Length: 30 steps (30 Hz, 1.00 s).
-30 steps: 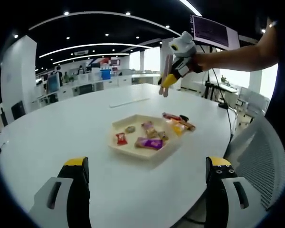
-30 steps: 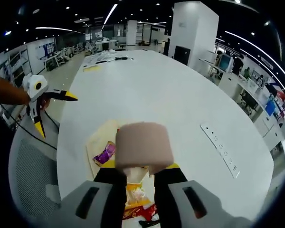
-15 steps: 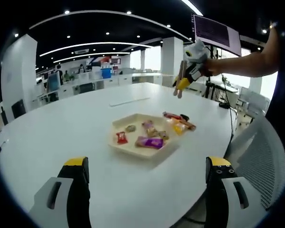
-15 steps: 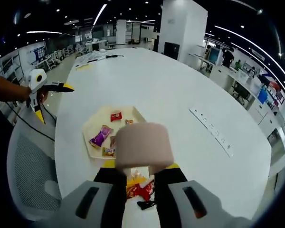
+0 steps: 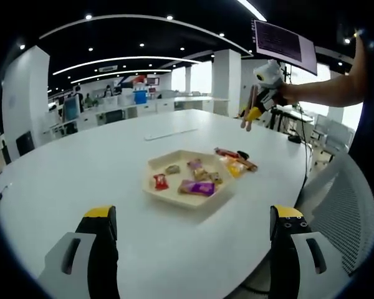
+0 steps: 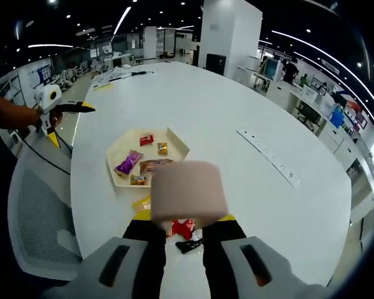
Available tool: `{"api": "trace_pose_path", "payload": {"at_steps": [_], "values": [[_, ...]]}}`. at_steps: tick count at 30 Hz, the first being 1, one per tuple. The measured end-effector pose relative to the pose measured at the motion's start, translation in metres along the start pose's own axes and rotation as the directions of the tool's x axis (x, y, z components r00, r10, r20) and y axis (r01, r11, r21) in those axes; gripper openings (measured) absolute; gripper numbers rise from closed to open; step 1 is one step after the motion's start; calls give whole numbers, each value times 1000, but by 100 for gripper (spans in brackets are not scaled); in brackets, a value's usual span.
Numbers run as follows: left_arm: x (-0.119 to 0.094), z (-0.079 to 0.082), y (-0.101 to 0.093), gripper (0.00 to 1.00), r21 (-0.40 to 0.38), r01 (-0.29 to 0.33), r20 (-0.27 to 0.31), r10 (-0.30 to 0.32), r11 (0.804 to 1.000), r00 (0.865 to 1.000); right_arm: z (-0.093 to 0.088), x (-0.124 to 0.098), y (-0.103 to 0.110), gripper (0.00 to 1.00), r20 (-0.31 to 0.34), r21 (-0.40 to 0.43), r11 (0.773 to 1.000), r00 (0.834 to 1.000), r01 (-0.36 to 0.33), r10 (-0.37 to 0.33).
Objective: Place the target food into the container with the food tongs after gripping and lifting it, then release it inside without dropping or visibly crushing the food.
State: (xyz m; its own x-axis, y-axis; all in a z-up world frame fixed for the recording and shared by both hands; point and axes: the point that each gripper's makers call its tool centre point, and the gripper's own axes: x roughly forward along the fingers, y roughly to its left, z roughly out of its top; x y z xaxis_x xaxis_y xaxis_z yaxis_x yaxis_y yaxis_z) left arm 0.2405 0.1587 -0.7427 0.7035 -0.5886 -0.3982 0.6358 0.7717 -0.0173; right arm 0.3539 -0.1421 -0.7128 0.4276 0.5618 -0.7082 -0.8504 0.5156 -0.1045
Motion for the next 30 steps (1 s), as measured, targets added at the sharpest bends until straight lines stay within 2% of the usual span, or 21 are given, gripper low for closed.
{"api": "trace_pose_path", "payload": {"at_steps": [14, 19, 23, 30], "values": [[0, -1, 0, 99, -2, 3, -1, -3, 1000, 1000, -3, 1, -2, 21, -2, 5, 1000, 1000, 14, -14], [1, -1, 0, 99, -2, 4, -4, -4, 1000, 1000, -8, 3, -9, 21, -2, 27, 998, 999, 52, -52], [1, -2, -2, 99, 1, 8, -12, -8, 1000, 1000, -16, 6, -15, 21, -3, 69, 993, 996, 94, -94], [2, -4, -3, 99, 3, 13, -20, -13, 1000, 1000, -44, 19, -23, 21, -38, 155, 977, 989, 147, -143]]}}
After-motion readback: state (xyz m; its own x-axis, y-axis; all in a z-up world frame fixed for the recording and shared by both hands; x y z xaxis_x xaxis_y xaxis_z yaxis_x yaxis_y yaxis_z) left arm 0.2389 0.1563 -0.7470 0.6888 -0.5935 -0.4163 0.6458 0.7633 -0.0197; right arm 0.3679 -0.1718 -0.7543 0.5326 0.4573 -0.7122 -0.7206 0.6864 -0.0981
